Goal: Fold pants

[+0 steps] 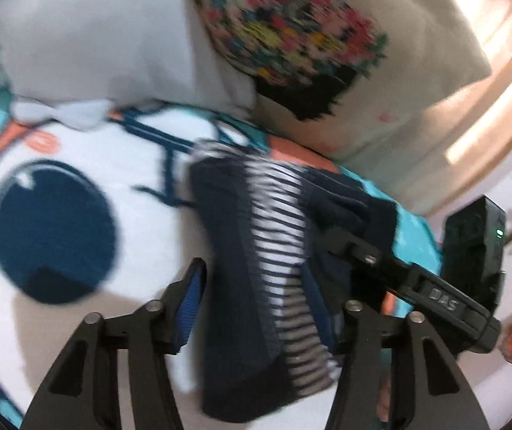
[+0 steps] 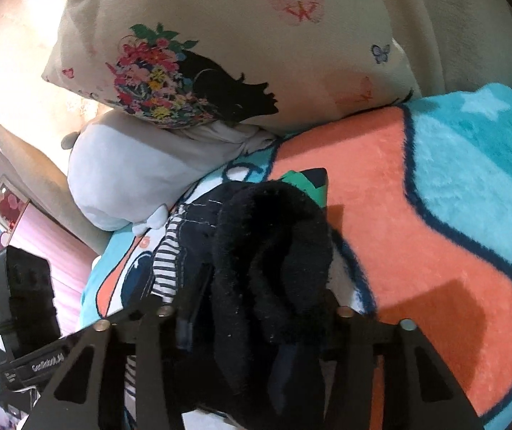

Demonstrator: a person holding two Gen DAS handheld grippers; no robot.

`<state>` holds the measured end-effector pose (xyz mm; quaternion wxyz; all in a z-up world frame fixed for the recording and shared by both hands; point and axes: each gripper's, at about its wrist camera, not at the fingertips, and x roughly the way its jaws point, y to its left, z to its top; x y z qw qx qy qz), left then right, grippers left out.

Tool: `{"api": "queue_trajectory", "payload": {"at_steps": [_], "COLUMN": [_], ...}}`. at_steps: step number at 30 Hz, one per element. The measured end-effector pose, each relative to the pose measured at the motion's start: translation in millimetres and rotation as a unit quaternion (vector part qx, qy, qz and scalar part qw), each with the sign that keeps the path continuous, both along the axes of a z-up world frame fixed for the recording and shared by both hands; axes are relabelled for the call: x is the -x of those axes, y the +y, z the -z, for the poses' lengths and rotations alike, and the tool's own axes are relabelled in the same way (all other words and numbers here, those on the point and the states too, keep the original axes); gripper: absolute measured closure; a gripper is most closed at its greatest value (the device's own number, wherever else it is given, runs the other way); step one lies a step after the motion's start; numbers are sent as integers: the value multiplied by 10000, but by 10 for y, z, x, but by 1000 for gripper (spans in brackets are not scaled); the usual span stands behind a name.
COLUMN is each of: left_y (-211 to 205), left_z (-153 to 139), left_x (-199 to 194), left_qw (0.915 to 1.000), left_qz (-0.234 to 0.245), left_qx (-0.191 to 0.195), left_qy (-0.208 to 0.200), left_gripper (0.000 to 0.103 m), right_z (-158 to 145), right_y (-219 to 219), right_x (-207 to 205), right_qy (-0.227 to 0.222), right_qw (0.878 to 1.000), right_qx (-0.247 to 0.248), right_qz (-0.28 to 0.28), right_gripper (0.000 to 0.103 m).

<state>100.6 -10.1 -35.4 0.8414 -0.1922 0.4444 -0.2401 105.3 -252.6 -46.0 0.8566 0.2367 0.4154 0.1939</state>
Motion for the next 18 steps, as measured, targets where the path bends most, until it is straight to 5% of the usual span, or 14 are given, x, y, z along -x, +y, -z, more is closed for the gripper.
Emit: {"api": "queue_trajectory", "payload": {"at_steps": [10,18], "left_y": [-76,-217], "left_z": [-382,-271], "left_x": [324,308], "left_qw": [9990,9968], "left_qz": [-18,-140], "left_qx": [-15,-653], "left_qy": [-442,-446], "left_gripper": [69,69], "right_z": [-326,-254], "right_y": [-23,-30], "right_x": [185,261], "right_qy": [-309,-232], "right_qw": [9984,9990], "right_qx": [-463,-388], "right_qz": [-126,-43], "right_gripper": [62,62]}}
